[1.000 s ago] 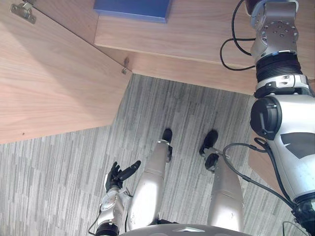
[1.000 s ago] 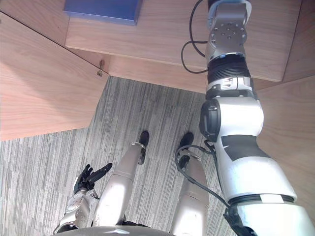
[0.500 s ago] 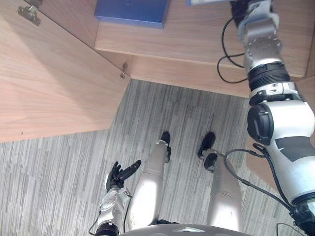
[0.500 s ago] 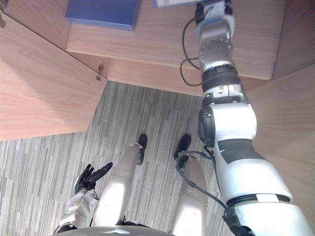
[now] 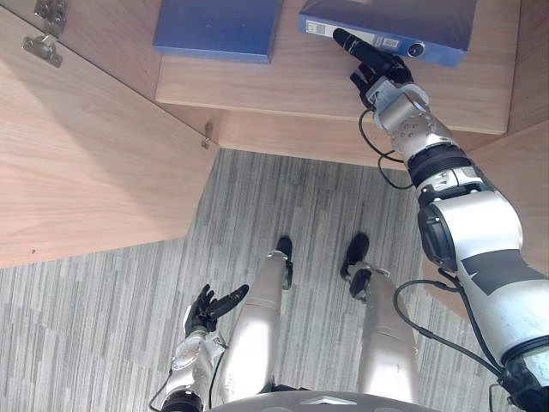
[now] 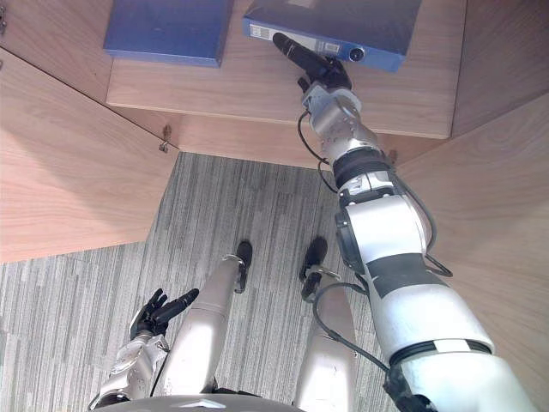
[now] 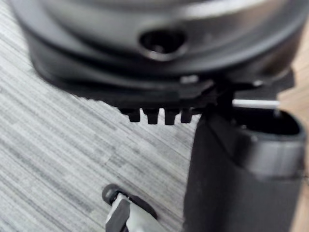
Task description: Walk over to the cabinet, pick up the folder, carry it to the office cabinet, place the folder inside the office cabinet, then close the office cabinet door
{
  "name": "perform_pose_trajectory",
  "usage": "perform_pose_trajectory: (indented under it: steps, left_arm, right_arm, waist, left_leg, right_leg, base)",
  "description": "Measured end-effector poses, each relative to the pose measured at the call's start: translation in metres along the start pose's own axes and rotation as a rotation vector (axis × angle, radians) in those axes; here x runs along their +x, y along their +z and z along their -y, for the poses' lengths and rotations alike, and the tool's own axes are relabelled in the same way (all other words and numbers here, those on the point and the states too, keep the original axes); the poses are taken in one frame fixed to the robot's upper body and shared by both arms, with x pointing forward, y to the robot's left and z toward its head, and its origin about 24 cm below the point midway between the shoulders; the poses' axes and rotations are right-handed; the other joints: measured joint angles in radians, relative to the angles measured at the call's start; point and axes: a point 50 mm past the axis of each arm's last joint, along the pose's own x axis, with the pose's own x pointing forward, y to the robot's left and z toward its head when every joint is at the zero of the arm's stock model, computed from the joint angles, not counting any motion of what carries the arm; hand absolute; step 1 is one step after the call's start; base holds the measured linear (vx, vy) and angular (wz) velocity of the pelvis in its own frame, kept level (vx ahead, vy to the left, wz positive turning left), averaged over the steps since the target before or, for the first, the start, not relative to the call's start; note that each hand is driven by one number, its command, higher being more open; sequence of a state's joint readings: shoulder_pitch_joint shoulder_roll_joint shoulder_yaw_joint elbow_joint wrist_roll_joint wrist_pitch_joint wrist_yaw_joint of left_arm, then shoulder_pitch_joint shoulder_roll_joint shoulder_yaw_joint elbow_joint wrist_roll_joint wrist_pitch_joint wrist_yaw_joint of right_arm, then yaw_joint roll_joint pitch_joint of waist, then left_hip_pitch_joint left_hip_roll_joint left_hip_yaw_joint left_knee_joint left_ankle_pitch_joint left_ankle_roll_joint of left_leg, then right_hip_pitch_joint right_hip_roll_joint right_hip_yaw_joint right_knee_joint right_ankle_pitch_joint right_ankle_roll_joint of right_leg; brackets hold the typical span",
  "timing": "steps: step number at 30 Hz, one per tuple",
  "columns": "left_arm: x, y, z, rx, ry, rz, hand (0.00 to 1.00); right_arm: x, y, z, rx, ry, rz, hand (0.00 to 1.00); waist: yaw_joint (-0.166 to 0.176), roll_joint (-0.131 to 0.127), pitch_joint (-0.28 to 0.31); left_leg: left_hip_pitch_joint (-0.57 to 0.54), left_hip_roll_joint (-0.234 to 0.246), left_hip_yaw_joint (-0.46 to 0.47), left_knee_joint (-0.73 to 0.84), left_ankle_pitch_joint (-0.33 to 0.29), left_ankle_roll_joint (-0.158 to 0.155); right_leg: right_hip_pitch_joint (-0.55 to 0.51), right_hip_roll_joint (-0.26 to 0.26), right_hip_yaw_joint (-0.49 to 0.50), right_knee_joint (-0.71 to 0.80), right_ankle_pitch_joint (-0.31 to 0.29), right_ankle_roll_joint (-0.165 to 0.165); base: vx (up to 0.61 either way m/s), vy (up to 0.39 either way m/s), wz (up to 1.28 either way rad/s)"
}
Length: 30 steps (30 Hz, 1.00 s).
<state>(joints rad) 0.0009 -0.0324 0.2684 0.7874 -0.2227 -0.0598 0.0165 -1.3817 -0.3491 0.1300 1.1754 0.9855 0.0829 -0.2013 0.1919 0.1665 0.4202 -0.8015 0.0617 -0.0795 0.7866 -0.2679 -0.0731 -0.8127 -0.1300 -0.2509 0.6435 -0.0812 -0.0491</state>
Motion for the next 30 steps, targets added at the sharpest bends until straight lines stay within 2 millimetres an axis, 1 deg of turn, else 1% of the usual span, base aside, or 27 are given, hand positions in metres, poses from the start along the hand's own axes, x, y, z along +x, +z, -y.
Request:
perform_pose_trajectory:
  steps: [2, 3, 5, 7, 8, 9, 12, 13, 15, 19, 20, 22, 25, 28, 30]
  left_arm:
    - [0.000, -0.001, 0.000, 0.000, -0.002, -0.001, 1.00]
    - [-0.001, -0.001, -0.003, 0.003, 0.000, -0.003, 1.00]
    - [-0.001, -0.002, -0.004, 0.009, 0.000, -0.004, 1.00]
    - [-0.001, -0.001, -0.004, 0.043, -0.012, -0.004, 1.00]
    - [-0.001, -0.001, -0.005, 0.049, -0.014, -0.004, 1.00]
    - [-0.001, -0.001, -0.006, 0.050, -0.017, -0.006, 1.00]
    - [-0.003, -0.004, -0.008, 0.064, -0.012, -0.011, 1.00]
    - [-0.005, -0.008, -0.012, 0.080, -0.003, -0.020, 1.00]
    - [-0.007, -0.011, -0.015, 0.090, 0.003, -0.030, 1.00]
    - [-0.009, -0.016, -0.020, 0.106, 0.008, -0.043, 1.00]
    - [-0.011, -0.018, -0.022, 0.105, 0.012, -0.046, 1.00]
    - [-0.011, -0.018, -0.022, 0.105, 0.014, -0.044, 1.00]
    - [-0.011, -0.016, -0.023, 0.104, 0.013, -0.029, 1.00]
    - [-0.011, -0.014, -0.022, 0.101, 0.012, -0.017, 1.00]
    - [-0.011, -0.014, -0.022, 0.100, 0.012, -0.016, 1.00]
  right_arm:
    - [0.000, -0.001, 0.005, -0.035, -0.004, 0.002, 1.00]
    - [0.000, -0.006, 0.009, -0.126, 0.011, -0.007, 1.00]
    - [0.000, -0.008, 0.012, -0.248, 0.020, -0.008, 1.00]
    - [0.000, -0.006, 0.016, -0.493, 0.041, -0.008, 1.00]
    - [0.000, -0.005, 0.017, -0.554, 0.050, -0.007, 1.00]
    - [0.000, -0.003, 0.017, -0.689, 0.070, -0.003, 1.00]
    - [0.000, -0.003, 0.015, -0.881, 0.079, 0.010, 1.00]
    - [0.000, -0.003, 0.015, -0.992, 0.075, 0.019, 1.00]
    - [-0.001, 0.000, 0.016, -1.082, 0.062, 0.037, 1.00]
    - [-0.002, 0.017, 0.022, -1.218, 0.033, 0.075, 1.00]
    - [-0.003, 0.029, 0.025, -1.272, 0.010, 0.104, 1.00]
    - [-0.004, 0.037, 0.027, -1.317, -0.008, 0.126, 1.00]
    - [-0.007, 0.057, 0.030, -1.404, -0.047, 0.165, 1.00]
    - [-0.010, 0.068, 0.029, -1.498, -0.064, 0.196, 1.00]
    - [-0.011, 0.074, 0.025, -1.554, -0.067, 0.208, 1.00]
  waist:
    - [0.001, -0.003, -0.001]
    - [0.000, -0.011, -0.004]
    - [0.000, -0.016, -0.007]
    - [0.000, -0.018, -0.007]
    - [0.000, -0.018, -0.007]
    - [-0.001, -0.018, -0.008]
    - [-0.002, -0.027, -0.011]
    - [-0.001, -0.034, -0.014]
    - [0.000, -0.036, -0.014]
    - [0.003, -0.039, -0.012]
    - [0.002, -0.040, -0.011]
    - [0.001, -0.042, -0.010]
    - [-0.002, -0.045, -0.008]
    - [-0.002, -0.058, 0.000]
    - [-0.006, -0.059, 0.001]
  left_leg:
    - [0.007, 0.000, 0.002, -0.004, 0.000, 0.001]
    - [0.011, 0.000, 0.002, -0.008, -0.001, 0.001]
    - [0.011, 0.000, 0.002, -0.009, -0.001, 0.001]
    - [0.013, 0.000, 0.001, -0.010, -0.001, 0.001]
    - [0.014, 0.000, 0.001, -0.011, 0.000, 0.002]
    - [0.016, 0.000, 0.002, -0.014, 0.000, 0.003]
    - [0.020, 0.000, 0.007, -0.019, 0.000, 0.003]
    - [0.021, 0.002, 0.008, -0.024, 0.000, 0.004]
    - [0.022, 0.003, 0.008, -0.026, -0.001, 0.005]
    - [0.020, 0.003, 0.012, -0.032, 0.001, 0.007]
    - [0.020, 0.003, 0.017, -0.037, 0.002, 0.010]
    - [0.020, 0.003, 0.018, -0.039, 0.001, 0.011]
    - [0.020, 0.003, 0.022, -0.050, 0.001, 0.012]
    - [0.017, 0.003, 0.031, -0.061, 0.002, 0.013]
    - [0.008, 0.003, 0.032, -0.064, 0.002, 0.013]
  right_leg:
    - [0.006, 0.000, 0.001, -0.002, 0.000, 0.000]
    - [0.008, 0.000, 0.001, -0.004, 0.000, 0.000]
    - [0.008, 0.001, 0.001, -0.006, 0.000, 0.000]
    - [0.014, 0.001, 0.000, -0.012, 0.001, 0.002]
    - [0.016, 0.001, 0.000, -0.017, 0.001, 0.003]
    - [0.019, 0.002, 0.000, -0.019, 0.003, 0.005]
    - [0.019, 0.002, 0.004, -0.026, 0.004, 0.007]
    - [0.020, 0.006, 0.006, -0.036, 0.006, 0.009]
    - [0.023, 0.007, 0.007, -0.039, 0.007, 0.010]
    - [0.023, 0.009, 0.008, -0.050, 0.015, 0.014]
    - [0.022, 0.009, 0.011, -0.057, 0.019, 0.016]
    - [0.022, 0.009, 0.012, -0.059, 0.019, 0.017]
    - [0.021, 0.010, 0.013, -0.069, 0.021, 0.018]
    - [0.007, 0.010, 0.023, -0.071, 0.021, 0.018]
    - [-0.004, 0.010, 0.024, -0.071, 0.021, 0.019]
  base:
    - [0.00, 0.000, 0.00]
    - [0.00, 0.000, 0.00]
    - [0.00, 0.000, 0.00]
    - [0.00, 0.000, 0.00]
    - [0.00, 0.000, 0.00]
    - [0.00, 0.000, 0.00]
    - [0.00, 0.007, -0.02]
    - [0.01, 0.017, -0.03]
    - [0.00, 0.000, 0.00]
    - [0.02, 0.015, -0.02]
    - [0.04, 0.040, -0.04]
    - [0.02, 0.017, -0.02]
    - [0.03, 0.012, -0.02]
    - [0.03, -0.001, -0.05]
    - [0.05, -0.002, -0.02]
